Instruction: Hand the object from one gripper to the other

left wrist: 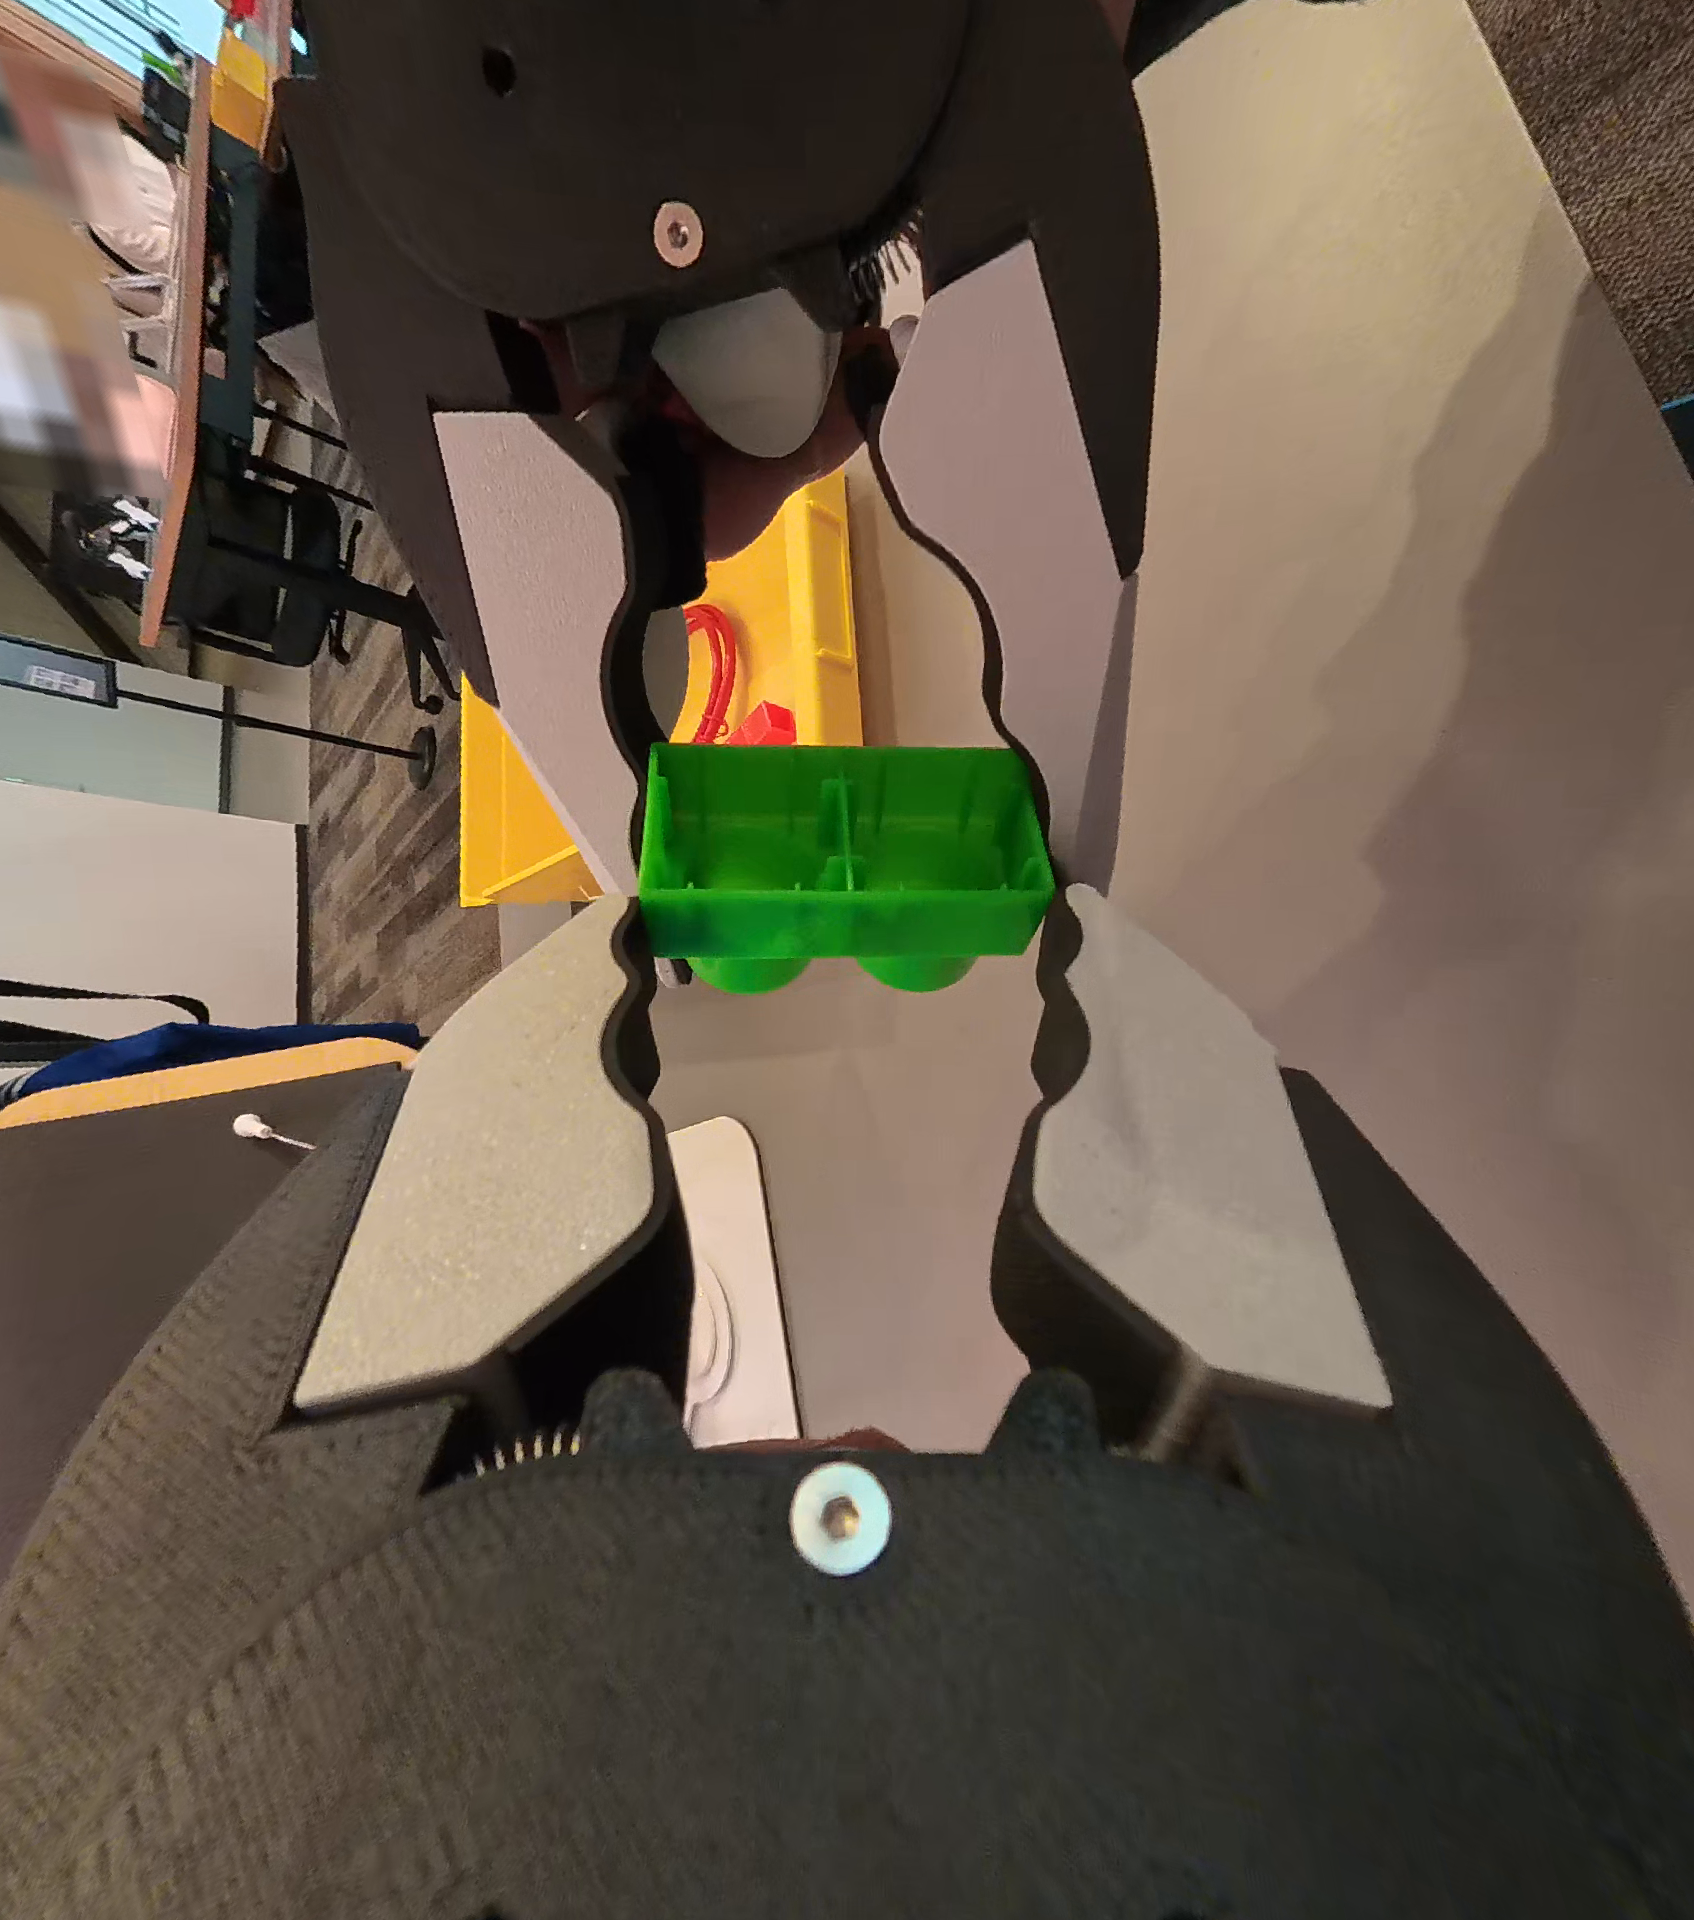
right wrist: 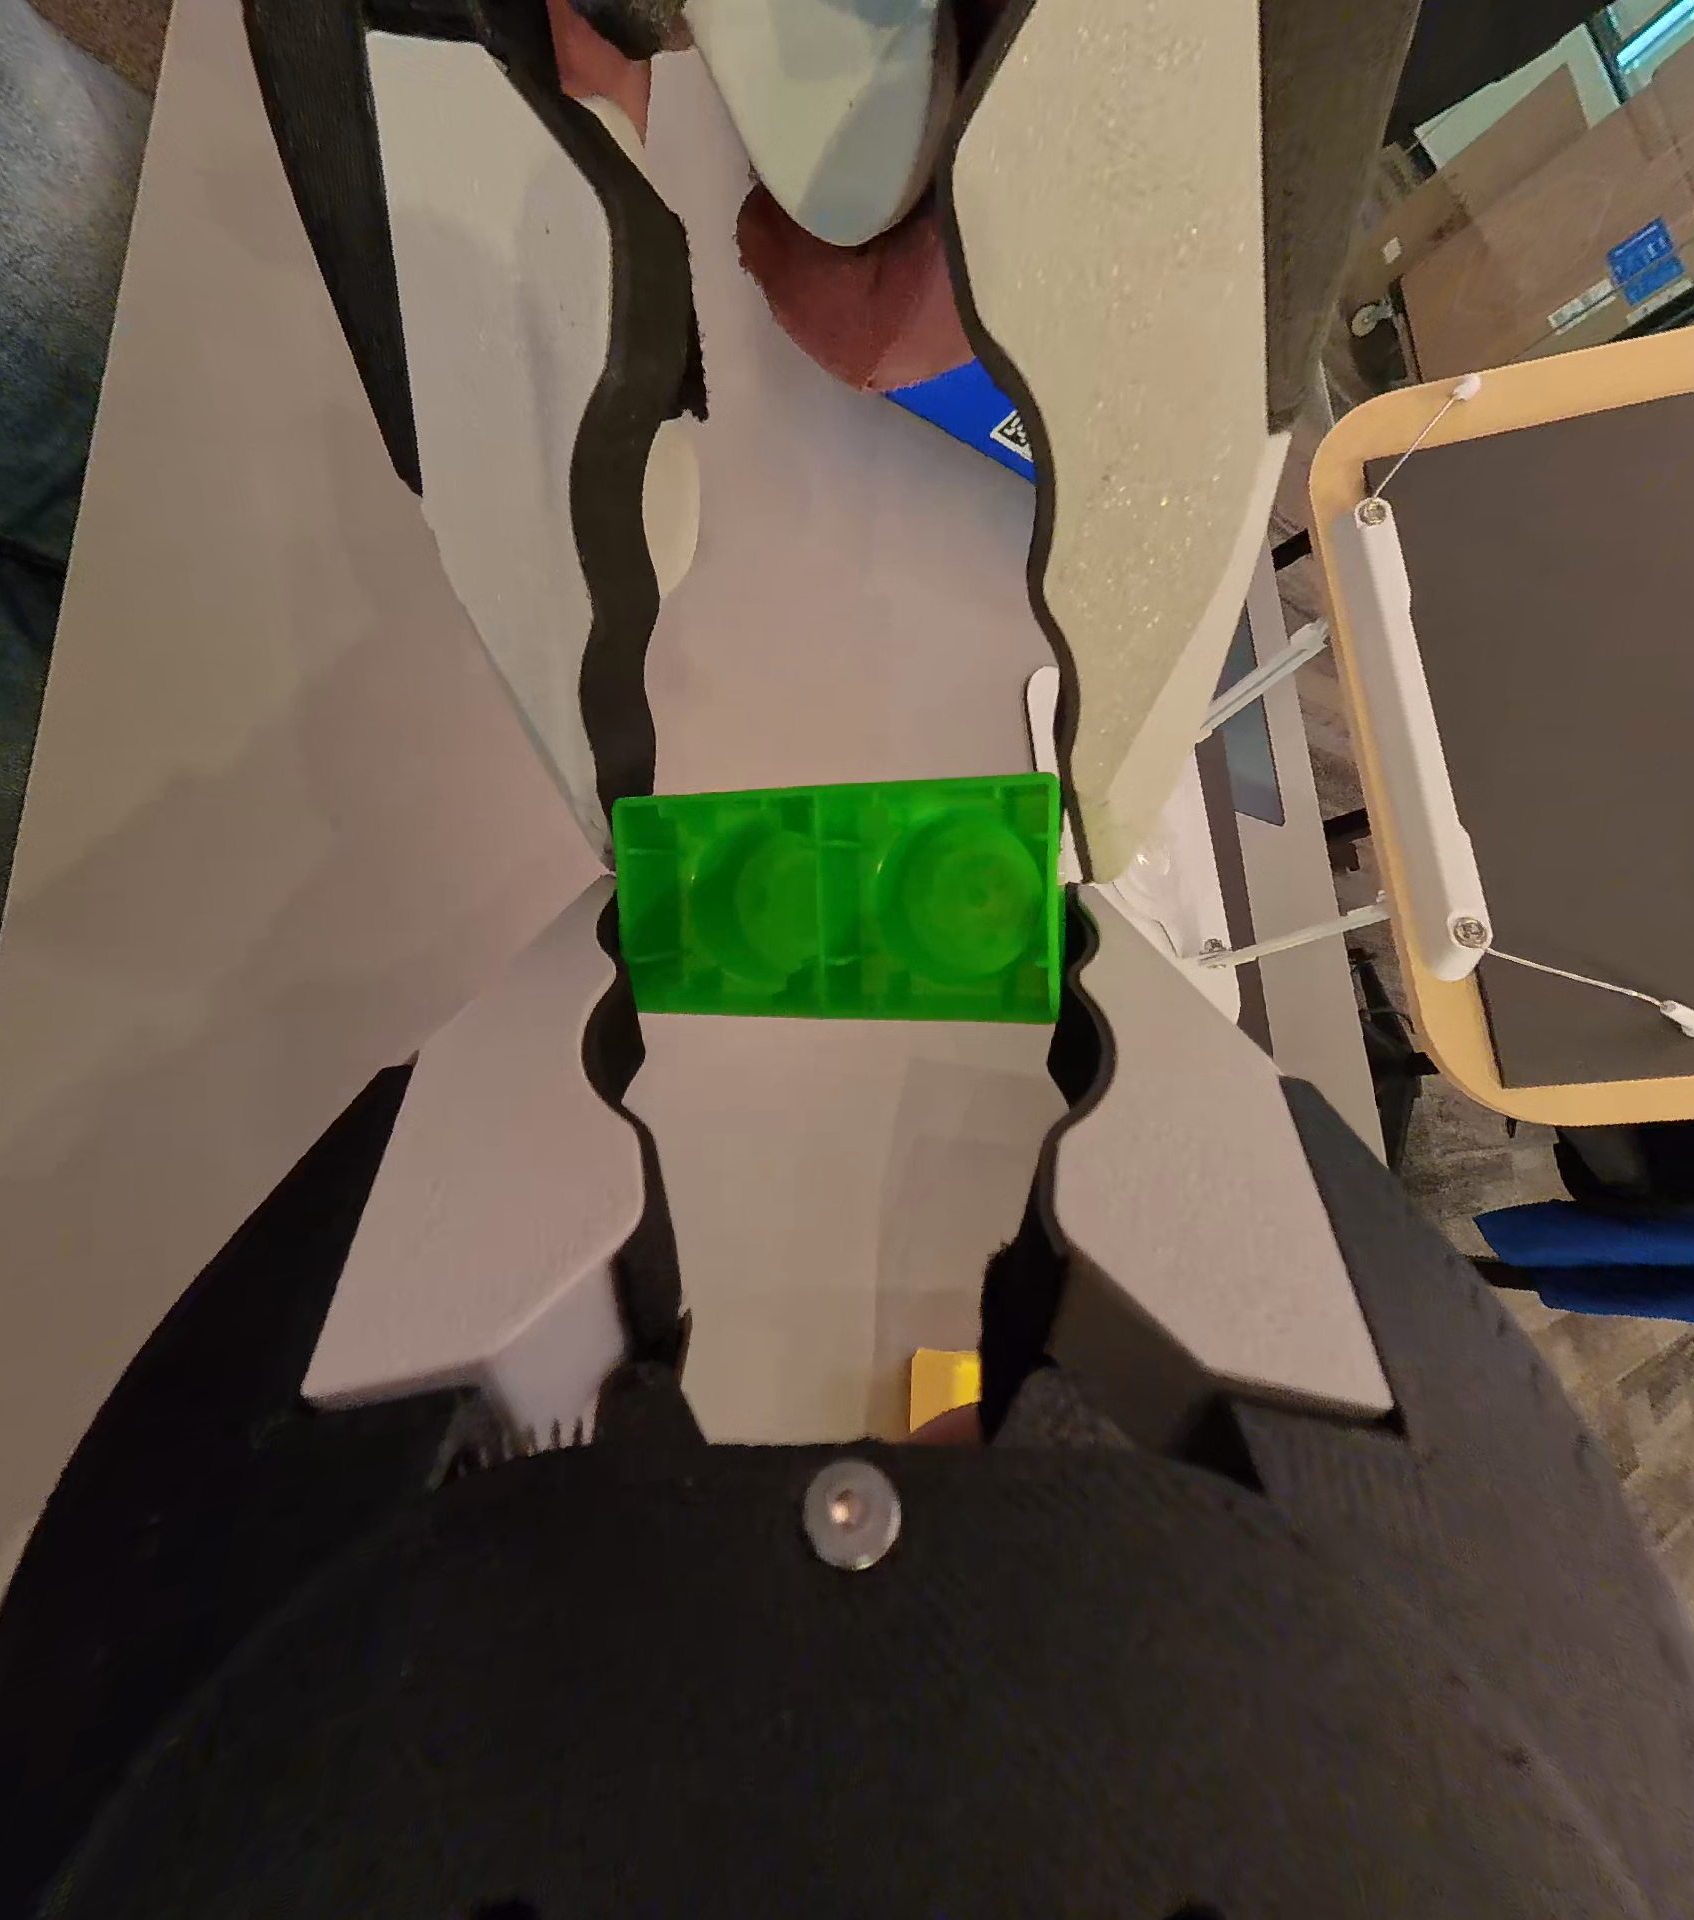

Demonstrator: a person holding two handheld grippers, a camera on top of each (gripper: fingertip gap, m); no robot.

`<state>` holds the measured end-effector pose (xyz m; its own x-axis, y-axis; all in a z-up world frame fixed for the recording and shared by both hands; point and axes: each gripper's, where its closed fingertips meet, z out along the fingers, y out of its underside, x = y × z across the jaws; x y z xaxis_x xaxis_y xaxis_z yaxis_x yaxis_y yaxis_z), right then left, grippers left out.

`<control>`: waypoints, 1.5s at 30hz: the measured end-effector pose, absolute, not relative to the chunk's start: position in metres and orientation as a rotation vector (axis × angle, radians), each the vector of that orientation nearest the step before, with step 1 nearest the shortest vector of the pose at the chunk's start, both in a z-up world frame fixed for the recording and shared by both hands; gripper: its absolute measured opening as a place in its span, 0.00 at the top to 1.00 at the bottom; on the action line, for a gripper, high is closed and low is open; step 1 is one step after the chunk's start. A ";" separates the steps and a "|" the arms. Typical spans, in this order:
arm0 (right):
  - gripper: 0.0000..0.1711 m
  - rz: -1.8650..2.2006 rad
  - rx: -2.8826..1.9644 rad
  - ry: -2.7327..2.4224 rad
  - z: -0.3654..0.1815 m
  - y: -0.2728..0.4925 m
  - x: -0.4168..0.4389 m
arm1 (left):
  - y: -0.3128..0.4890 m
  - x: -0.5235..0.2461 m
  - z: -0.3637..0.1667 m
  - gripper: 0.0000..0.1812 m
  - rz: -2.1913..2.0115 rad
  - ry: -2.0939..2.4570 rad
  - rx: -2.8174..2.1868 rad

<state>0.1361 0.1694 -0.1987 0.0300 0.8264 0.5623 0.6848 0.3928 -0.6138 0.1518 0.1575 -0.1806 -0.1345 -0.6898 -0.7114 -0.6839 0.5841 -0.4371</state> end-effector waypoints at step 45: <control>0.68 -0.511 -0.892 -1.178 -0.137 0.190 0.144 | 0.161 0.170 -0.149 0.61 -1.817 0.681 -1.699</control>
<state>0.1441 0.1900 -0.1371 0.3306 0.1002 0.9384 0.7533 0.5709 -0.3264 0.1700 0.1613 -0.1493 -0.0447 -0.6968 0.7159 0.0548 -0.7172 -0.6947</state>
